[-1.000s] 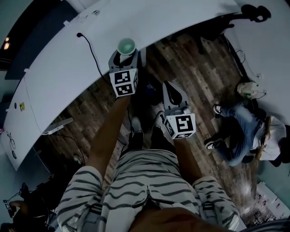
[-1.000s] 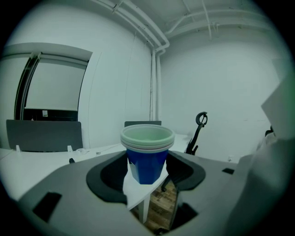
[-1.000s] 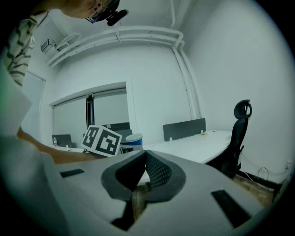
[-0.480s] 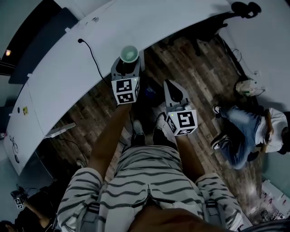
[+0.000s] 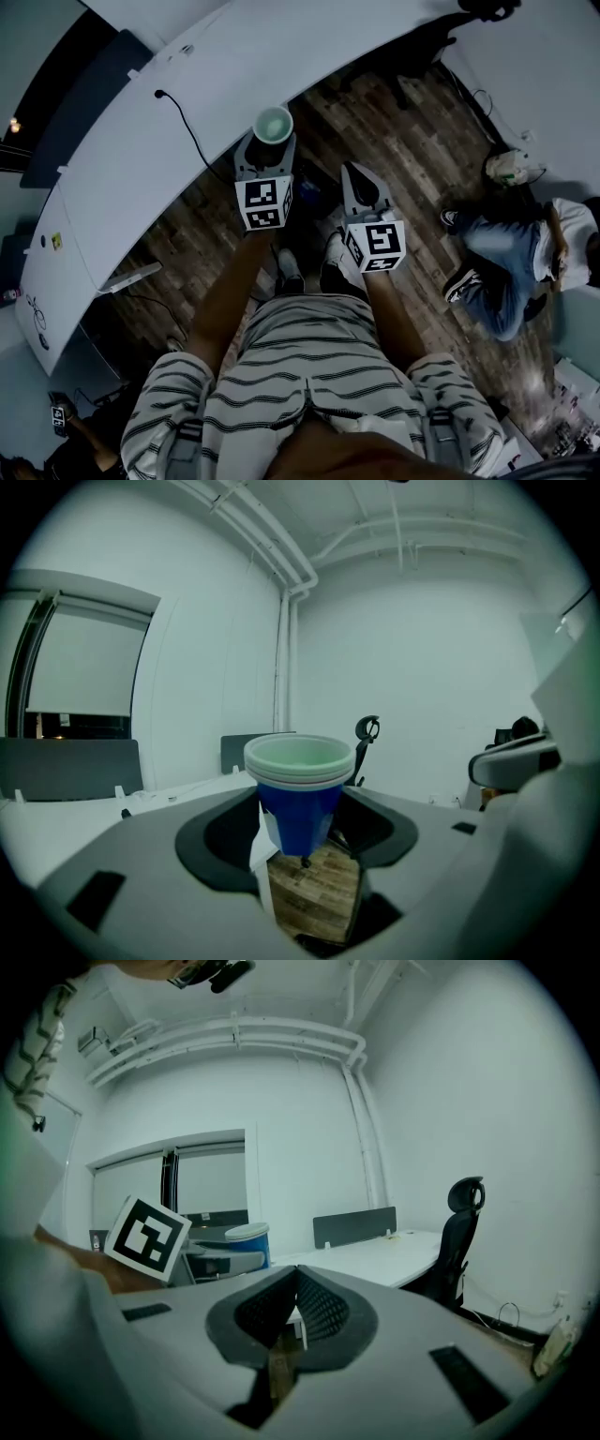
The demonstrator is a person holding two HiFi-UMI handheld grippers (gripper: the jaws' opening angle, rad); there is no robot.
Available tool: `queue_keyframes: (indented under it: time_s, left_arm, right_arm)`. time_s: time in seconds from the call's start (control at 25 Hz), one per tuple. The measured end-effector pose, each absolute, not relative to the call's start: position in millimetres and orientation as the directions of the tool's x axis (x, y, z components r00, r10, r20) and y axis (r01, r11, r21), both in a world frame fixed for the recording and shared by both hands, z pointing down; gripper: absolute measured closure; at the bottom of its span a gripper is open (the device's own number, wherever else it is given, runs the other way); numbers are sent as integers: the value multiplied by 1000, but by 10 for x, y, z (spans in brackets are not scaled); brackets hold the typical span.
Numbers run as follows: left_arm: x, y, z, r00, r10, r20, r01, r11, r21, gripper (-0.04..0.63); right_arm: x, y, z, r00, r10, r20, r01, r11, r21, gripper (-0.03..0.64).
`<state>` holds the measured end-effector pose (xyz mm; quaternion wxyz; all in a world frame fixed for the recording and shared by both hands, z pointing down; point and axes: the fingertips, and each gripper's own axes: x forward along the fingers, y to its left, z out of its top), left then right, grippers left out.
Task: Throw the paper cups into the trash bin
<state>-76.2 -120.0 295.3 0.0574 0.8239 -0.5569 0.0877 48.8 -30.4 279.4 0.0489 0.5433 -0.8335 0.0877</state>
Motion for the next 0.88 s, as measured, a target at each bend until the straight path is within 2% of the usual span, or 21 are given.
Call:
queue_keyframes:
  time_s: [0.32,0.88]
  left_arm:
    - [-446,-957,3069,403,-885,231,-911,-411,14,316]
    - [-283,-615,3491,416,-855,310,-908,-410,88,316]
  right_arm:
    - [666,-228,2937,-374,-905,200,-926,354,-130,608]
    - [831,-91,3238,-361,-899,250,-929,324,-177,607]
